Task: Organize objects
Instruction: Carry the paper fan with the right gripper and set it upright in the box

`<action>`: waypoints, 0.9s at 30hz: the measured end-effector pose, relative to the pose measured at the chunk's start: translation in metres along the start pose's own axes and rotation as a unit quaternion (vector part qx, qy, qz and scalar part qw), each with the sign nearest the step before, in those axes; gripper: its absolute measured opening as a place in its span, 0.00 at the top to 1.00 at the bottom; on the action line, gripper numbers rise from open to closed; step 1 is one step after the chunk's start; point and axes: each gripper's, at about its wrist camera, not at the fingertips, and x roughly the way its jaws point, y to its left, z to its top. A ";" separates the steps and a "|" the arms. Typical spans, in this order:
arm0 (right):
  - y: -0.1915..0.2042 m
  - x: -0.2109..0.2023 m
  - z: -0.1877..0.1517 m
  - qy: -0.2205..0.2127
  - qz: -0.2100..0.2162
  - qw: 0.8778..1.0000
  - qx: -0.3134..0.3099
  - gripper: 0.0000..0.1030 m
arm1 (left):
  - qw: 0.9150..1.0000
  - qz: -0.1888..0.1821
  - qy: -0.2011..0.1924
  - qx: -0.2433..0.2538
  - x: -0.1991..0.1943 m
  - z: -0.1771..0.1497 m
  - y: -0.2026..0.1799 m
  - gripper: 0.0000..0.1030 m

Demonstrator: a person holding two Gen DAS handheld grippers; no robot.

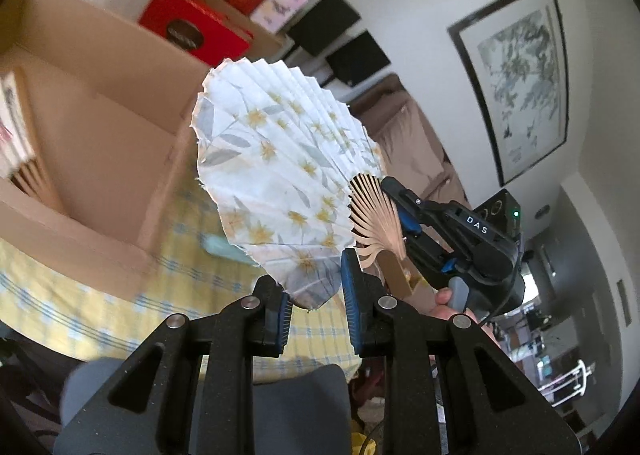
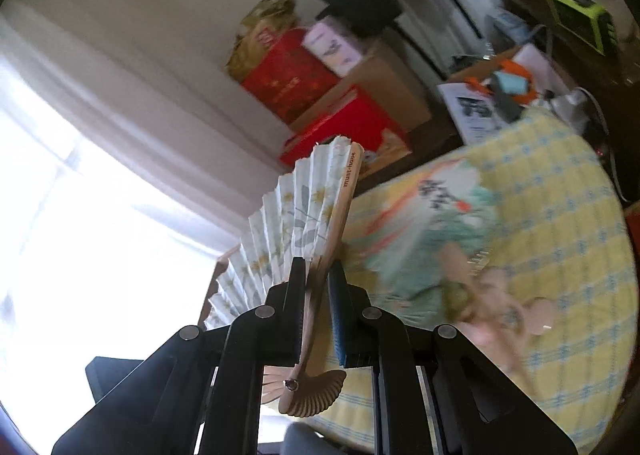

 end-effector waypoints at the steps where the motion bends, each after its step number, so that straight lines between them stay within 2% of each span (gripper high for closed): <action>1: 0.008 0.007 0.000 0.003 0.003 1.000 -0.006 0.88 | 1.000 0.003 -0.007 0.000 -0.009 0.005 0.004 0.80; 8: 0.062 0.070 -0.005 0.035 0.025 0.999 -0.033 0.88 | 0.999 0.026 -0.041 -0.005 -0.057 0.038 0.041 0.82; 15: 0.099 0.142 -0.020 0.069 0.034 0.995 -0.064 0.88 | 0.994 0.088 -0.056 -0.021 -0.081 0.060 0.104 0.82; 20: 0.107 0.191 -0.035 0.100 0.024 0.992 -0.073 0.88 | 0.992 0.109 -0.051 -0.046 -0.081 0.067 0.143 0.82; 27: 0.096 0.214 -0.058 0.122 0.001 0.989 -0.085 0.88 | 0.990 0.131 -0.035 -0.048 -0.071 0.067 0.168 0.82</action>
